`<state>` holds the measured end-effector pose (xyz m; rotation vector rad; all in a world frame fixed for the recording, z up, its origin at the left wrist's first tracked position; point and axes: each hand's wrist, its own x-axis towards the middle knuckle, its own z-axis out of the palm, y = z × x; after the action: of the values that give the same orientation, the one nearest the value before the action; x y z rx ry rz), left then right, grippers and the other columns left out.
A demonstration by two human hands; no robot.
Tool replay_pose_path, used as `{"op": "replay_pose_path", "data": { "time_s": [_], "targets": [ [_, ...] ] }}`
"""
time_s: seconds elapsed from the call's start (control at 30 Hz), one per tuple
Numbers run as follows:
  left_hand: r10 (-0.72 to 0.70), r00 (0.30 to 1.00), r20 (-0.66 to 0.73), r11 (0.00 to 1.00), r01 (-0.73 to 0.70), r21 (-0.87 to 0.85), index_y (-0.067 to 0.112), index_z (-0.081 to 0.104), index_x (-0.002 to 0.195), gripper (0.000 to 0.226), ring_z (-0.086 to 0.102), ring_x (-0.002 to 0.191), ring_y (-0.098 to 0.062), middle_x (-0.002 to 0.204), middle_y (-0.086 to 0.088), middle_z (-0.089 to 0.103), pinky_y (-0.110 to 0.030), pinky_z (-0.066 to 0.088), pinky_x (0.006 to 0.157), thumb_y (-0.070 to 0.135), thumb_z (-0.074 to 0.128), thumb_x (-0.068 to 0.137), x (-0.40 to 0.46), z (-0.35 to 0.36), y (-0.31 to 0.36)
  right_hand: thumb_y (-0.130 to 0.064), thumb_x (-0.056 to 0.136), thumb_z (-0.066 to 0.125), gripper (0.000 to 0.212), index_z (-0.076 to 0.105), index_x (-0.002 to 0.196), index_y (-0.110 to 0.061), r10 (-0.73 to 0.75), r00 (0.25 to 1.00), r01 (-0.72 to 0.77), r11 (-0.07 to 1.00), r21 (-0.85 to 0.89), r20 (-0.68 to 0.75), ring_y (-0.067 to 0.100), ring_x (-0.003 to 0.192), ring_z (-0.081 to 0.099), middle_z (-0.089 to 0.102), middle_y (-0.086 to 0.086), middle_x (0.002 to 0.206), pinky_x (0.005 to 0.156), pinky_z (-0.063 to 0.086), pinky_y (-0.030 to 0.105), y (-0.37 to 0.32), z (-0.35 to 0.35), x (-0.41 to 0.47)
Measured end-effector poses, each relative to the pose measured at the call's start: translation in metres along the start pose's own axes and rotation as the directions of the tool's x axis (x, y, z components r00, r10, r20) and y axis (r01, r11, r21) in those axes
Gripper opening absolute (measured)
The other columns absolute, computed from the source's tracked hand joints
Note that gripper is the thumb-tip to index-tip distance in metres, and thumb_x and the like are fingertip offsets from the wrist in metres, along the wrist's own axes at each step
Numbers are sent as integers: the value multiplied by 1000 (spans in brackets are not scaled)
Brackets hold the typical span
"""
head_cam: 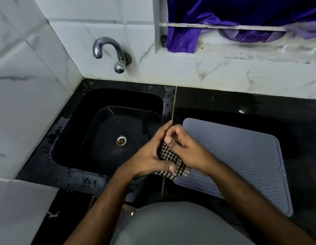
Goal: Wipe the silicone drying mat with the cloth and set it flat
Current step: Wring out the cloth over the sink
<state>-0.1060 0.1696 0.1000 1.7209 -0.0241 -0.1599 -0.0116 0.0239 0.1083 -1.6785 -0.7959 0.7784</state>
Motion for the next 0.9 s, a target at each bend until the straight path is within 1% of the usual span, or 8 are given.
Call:
{"op": "replay_pose_path", "data": {
  "time_s": [0.17, 0.3, 0.37, 0.5, 0.6, 0.7, 0.77, 0.9],
  "targets": [
    [-194, 976, 103, 931, 150, 333, 30, -11, 159, 148, 29, 145, 4, 160, 17, 27, -24, 28, 120, 43, 96, 58, 2, -1, -7, -70, 80, 54, 50, 53, 102, -25, 196, 977, -195, 981, -18, 86, 25, 98, 68, 68, 10, 100, 86, 56, 50, 13, -14, 15],
    [-380, 925, 32, 740, 283, 610, 35, 43, 140, 96, 60, 109, -1, 120, 17, 64, -28, 50, 102, 57, 91, 59, 4, -2, -5, -66, 78, 63, 43, 54, 99, -29, 229, 966, -188, 943, -275, 124, 12, 76, 65, 68, 2, 85, 70, 53, 37, 25, -18, 29],
    [-437, 900, 14, 699, 330, 635, 35, 49, 134, 84, 62, 108, -5, 117, 14, 66, -29, 51, 100, 59, 87, 63, 7, -1, -5, -59, 80, 68, 38, 56, 97, -28, 196, 978, -164, 934, -316, 73, 9, 71, 60, 64, -3, 80, 64, 49, 30, 29, -18, 39],
    [-541, 832, 123, 840, 531, 108, 23, 38, 152, 86, 48, 134, -7, 149, 2, 51, -29, 38, 114, 70, 61, 83, -2, -3, -2, -59, 76, 72, 35, 60, 89, -29, 133, 991, -132, 953, -273, -13, 14, 75, 62, 66, 2, 81, 69, 53, 40, 37, -16, 51],
    [-575, 797, 183, 674, 589, -447, 10, 56, 131, 82, 70, 99, -11, 118, -7, 71, -25, 56, 85, 76, 26, 92, -9, -10, -10, -67, 72, 70, 40, 61, 86, -30, 101, 994, -108, 961, -253, -43, 15, 72, 61, 67, 3, 81, 70, 54, 45, 42, -16, 57],
    [-512, 846, 147, 767, 527, -366, 0, 62, 127, 60, 68, 106, -21, 123, -17, 69, -44, 51, 103, 48, 69, 90, -10, -22, -14, -72, 71, 65, 45, 61, 85, -29, 29, 996, -51, 954, -297, -79, 6, 69, 59, 64, -5, 77, 62, 51, 33, 38, -11, 62],
    [-468, 881, 74, 839, 469, -275, -4, 66, 122, 42, 67, 105, -28, 120, -22, 69, -44, 50, 104, 18, 78, 87, -8, -29, -13, -62, 80, 64, 37, 60, 94, -29, -128, 988, 85, 922, -377, -90, 1, 77, 58, 61, -10, 87, 66, 49, 28, 30, -8, 59],
    [-491, 867, -84, 836, 442, -326, 2, 75, 104, 37, 66, 93, -34, 101, -23, 72, -45, 48, 92, 23, 87, 77, -5, -49, 2, -76, 78, 52, 89, 35, 149, -25, -406, 891, 436, 646, -626, 201, 14, 139, 34, 37, -3, 148, 111, 37, 41, 19, -6, 44]
  ]
}}
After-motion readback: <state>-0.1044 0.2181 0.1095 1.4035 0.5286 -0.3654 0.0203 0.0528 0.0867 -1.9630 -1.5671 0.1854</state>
